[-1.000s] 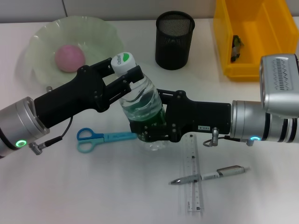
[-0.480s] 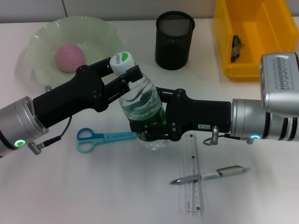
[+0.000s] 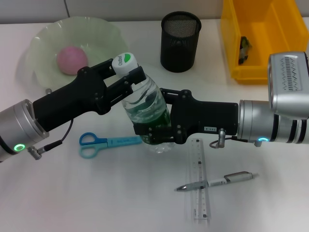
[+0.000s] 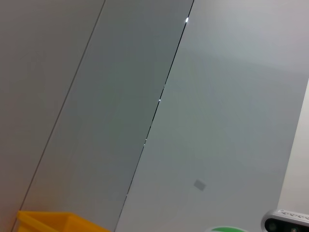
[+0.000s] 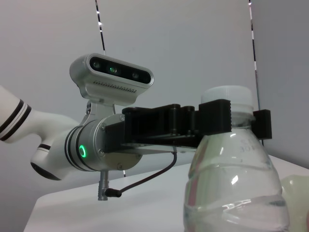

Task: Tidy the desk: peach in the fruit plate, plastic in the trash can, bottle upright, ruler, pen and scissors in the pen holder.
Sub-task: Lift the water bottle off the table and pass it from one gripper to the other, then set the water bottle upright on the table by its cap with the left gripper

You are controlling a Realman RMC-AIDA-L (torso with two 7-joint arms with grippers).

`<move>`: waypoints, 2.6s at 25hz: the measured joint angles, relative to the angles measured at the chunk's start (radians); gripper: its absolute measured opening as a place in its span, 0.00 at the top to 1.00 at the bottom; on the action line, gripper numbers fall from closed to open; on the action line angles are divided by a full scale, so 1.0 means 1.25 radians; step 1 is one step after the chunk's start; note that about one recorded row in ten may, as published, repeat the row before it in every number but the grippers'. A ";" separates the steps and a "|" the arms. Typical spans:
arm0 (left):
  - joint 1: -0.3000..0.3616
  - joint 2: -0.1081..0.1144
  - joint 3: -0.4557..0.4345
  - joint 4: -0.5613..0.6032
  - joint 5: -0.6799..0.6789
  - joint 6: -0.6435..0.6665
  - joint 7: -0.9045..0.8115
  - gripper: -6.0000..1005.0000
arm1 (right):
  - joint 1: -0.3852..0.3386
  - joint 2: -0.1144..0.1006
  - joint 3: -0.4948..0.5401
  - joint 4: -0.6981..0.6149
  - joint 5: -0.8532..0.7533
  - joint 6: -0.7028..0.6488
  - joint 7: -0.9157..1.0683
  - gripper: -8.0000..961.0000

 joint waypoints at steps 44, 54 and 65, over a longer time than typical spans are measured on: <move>0.018 0.017 -0.057 0.026 0.000 -0.014 0.007 0.56 | -0.020 -0.006 0.000 -0.035 -0.006 0.002 0.016 0.19; 0.073 0.019 -0.066 0.126 0.000 -0.006 0.009 0.56 | -0.039 -0.006 0.002 -0.039 -0.006 0.040 0.016 0.19; 0.118 0.042 -0.135 0.161 0.001 -0.011 0.036 0.56 | -0.039 -0.005 0.000 -0.037 -0.006 0.052 0.016 0.19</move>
